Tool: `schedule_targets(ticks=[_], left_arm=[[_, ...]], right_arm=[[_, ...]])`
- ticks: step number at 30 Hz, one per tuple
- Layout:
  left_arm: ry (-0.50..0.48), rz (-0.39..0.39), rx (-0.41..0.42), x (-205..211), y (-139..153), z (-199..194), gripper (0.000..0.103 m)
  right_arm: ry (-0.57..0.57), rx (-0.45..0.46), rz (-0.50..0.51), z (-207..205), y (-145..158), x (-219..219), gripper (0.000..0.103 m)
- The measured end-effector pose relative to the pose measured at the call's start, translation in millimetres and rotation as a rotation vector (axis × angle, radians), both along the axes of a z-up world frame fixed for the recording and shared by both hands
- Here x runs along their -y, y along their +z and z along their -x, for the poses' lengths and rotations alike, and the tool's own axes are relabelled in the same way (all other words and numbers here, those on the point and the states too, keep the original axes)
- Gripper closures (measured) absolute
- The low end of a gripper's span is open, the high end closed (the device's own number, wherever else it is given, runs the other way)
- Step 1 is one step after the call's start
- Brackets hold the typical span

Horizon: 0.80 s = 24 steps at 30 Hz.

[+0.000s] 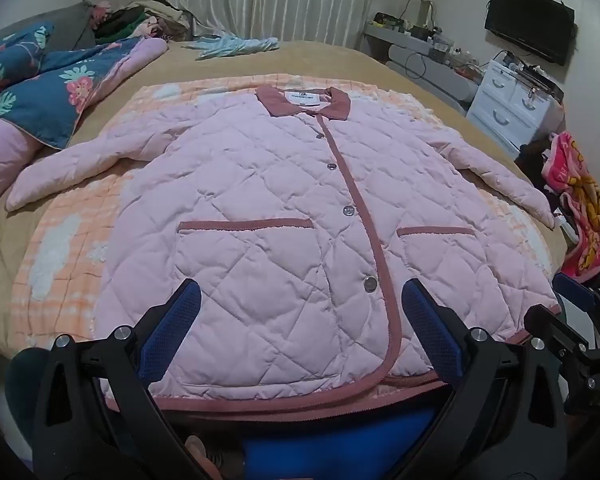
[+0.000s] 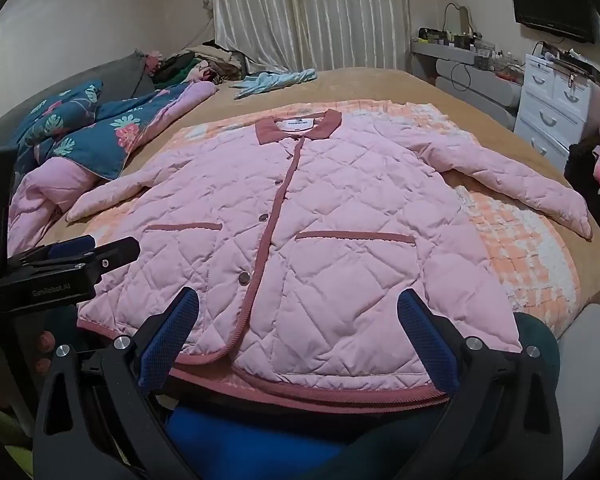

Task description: Fold large clothes

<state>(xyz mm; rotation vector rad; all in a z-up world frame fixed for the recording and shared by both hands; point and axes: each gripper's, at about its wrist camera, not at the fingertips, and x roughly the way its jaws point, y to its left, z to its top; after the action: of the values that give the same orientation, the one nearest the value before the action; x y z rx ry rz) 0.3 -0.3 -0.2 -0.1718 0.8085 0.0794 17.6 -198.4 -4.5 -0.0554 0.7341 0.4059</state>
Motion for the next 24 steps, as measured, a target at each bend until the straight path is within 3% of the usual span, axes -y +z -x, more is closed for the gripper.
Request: schedule_targets(ticks=[24], left_arm=[[-0.014, -0.002, 0.013, 2.1, 5.6, -0.3, 0.009]], right_arm=[[-0.011, -0.002, -0.011, 1.5, 8.9, 1.1, 0.004]])
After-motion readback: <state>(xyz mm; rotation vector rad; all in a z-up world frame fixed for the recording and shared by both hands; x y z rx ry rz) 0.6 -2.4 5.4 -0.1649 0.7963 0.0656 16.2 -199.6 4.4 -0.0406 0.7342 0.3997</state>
